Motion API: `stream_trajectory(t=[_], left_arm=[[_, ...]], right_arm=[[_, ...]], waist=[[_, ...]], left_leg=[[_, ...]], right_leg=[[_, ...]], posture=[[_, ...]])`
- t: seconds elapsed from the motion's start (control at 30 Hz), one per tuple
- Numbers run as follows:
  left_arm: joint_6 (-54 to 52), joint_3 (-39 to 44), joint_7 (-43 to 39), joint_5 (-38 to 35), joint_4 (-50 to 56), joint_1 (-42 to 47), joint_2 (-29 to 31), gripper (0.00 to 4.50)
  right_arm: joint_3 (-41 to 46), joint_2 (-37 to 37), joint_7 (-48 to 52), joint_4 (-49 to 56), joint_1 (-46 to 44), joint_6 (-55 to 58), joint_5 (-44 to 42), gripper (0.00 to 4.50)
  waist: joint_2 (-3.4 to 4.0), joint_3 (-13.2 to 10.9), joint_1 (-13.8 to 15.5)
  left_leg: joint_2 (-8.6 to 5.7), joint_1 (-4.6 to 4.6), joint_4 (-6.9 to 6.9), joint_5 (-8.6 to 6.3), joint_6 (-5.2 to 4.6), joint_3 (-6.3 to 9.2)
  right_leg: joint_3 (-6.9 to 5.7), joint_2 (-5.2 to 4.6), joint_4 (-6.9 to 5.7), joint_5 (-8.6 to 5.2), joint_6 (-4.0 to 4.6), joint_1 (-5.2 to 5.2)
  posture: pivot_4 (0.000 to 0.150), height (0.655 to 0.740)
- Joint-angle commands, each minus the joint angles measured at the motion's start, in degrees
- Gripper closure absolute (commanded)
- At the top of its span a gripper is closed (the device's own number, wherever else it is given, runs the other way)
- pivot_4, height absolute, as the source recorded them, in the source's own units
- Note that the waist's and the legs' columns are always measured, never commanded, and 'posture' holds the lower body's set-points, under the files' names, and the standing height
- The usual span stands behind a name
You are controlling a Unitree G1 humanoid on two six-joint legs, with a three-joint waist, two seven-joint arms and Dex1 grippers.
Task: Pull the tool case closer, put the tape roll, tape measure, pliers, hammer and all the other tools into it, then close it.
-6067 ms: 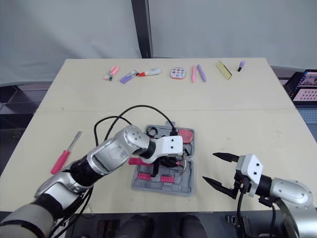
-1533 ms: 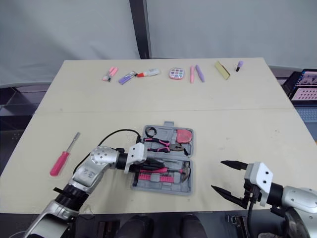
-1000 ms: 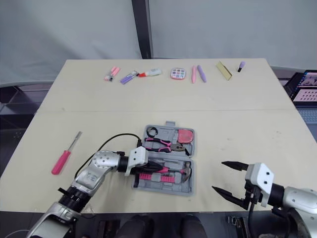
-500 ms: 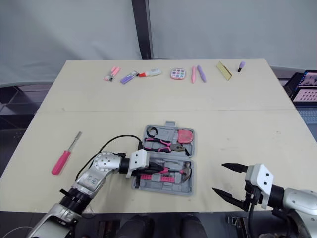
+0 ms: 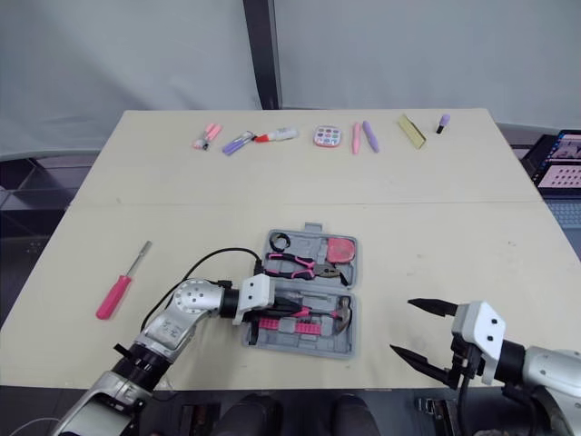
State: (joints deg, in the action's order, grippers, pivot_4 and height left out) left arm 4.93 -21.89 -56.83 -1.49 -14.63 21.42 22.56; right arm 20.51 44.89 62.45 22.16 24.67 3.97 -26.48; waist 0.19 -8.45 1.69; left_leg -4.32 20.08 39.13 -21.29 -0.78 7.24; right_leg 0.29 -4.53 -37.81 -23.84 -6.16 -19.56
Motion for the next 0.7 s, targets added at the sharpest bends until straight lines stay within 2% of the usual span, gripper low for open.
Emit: stream_trajectory(t=[0.03, 0.53, 0.7], left_arm=[[-0.9, -2.9, 1.3, 5.2, -4.8, -1.6, 0.7, 4.49], [-2.4, -4.4, 2.6, 6.3, -8.2, -2.6, 0.4, 4.49], [-2.8, -4.6, 2.9, 6.5, -9.4, -2.9, 0.1, 4.49]], right_arm=[[1.8, 0.1, 0.1, 1.9, 0.4, 0.0, -1.2, 0.0], [2.0, 0.3, 0.1, 1.8, 0.2, 0.0, -1.3, 0.0], [2.0, 0.4, 0.1, 1.7, 0.2, 0.1, -1.2, 0.0]], waist=[[0.01, 0.1, 0.0], [0.14, 0.6, 0.2], [0.13, 0.7, 0.7]], left_leg=[[0.0, 0.0, 0.0, 0.0, 0.0, 0.0], [-0.01, -0.1, -0.03, -0.01, -0.02, 0.03], [-0.03, -0.53, -0.15, -0.05, -0.08, 0.01]], right_leg=[[0.0, 0.0, 0.01, 0.0, 0.0, 0.0], [0.03, -0.01, 0.09, 0.0, 0.0, 0.14], [0.06, -0.04, 0.31, 0.0, 0.0, 0.49]], posture=[[0.15, 0.74], [0.15, 0.74], [0.15, 0.74]])
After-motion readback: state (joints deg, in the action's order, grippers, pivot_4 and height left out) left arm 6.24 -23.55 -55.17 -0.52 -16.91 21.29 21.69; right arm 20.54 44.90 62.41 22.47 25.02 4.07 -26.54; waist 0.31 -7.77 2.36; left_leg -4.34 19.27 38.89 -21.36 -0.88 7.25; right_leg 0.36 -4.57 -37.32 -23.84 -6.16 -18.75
